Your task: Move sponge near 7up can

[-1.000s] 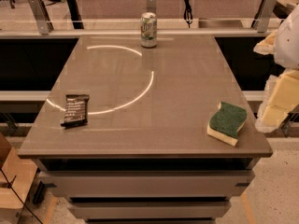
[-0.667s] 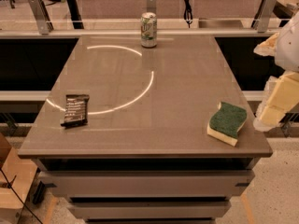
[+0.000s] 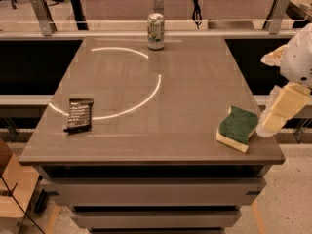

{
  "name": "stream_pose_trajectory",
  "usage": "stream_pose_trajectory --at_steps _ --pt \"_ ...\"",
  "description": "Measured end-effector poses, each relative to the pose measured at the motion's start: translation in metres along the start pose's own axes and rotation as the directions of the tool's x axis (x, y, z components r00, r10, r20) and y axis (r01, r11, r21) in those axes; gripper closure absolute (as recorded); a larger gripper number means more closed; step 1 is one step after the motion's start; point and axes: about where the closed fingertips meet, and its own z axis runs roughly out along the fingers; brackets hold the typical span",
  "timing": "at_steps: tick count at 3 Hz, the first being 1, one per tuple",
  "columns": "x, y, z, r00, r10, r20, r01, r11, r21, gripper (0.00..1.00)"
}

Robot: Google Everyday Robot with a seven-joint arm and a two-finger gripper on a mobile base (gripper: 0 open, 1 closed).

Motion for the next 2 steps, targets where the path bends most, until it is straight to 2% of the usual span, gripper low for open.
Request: stream_pose_trajectory --at_steps 1,2 --pt "0.0 -0.001 0.019 0.999 0.036 0.024 -0.035 0.9988 -0.035 0.0" --pt "-0.004 0.0 0.055 0.992 0.089 0.093 -0.08 0.9917 -0.101 0.0"
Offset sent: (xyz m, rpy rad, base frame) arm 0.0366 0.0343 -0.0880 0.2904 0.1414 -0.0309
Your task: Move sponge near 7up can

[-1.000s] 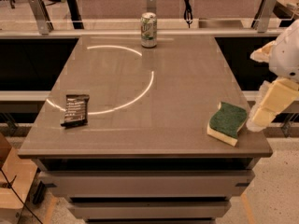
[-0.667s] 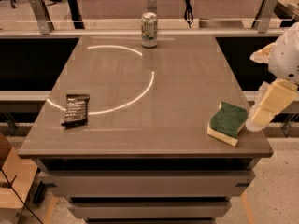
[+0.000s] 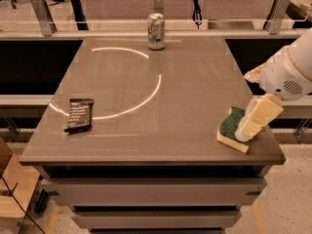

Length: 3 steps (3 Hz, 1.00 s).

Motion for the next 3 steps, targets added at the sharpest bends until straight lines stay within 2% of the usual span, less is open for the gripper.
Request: stream_pose_trajectory --at_steps 1,2,3 --pt "0.0 0.002 0.032 0.998 0.044 0.047 -0.042 0.9975 -0.058 0.0" --pt "0.006 0.007 0.06 0.997 0.073 0.022 -0.07 0.9924 -0.101 0.0" --pt "0.013 0.01 0.072 0.996 0.093 -0.013 -0.094 0.9895 -0.11 0.18"
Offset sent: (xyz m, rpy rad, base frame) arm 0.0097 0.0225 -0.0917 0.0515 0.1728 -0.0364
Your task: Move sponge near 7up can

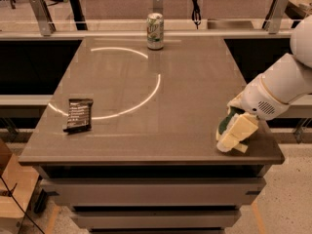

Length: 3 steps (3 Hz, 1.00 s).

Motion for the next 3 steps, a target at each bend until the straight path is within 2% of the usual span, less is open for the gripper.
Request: stream_pose_trajectory --at_steps 1,2,3 --pt "0.004 -0.002 -0.003 1.0 0.024 -0.019 -0.024 0.9995 0.022 0.42" --pt "-0.009 -0.008 -0.022 1.0 0.004 -0.001 -0.004 0.9974 0.072 0.65" --pt "-0.049 -0.025 -0.048 0.991 -0.069 0.112 0.053 0.9888 0.14 0.88"
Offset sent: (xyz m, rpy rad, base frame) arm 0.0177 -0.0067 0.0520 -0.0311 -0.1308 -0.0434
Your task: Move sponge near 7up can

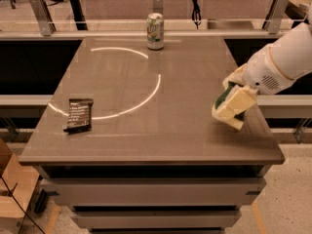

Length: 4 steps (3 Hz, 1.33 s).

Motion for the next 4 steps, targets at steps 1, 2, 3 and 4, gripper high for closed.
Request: stream_pose_trajectory --at_steps 1,2,3,4 --pt "-0.003 0.0 -0.003 1.0 -0.003 0.002 0.003 1.0 0.004 1.0" --pt "0.009 -0.002 0.007 0.999 0.053 0.006 -0.053 0.9986 -0.002 1.0" --pt "0.002 -0.012 0.021 0.992 0.07 0.101 -0.073 0.9971 0.022 1.0" --pt "-0.029 -0.051 0.032 0.967 0.028 0.252 -0.058 0.9922 0.111 1.0"
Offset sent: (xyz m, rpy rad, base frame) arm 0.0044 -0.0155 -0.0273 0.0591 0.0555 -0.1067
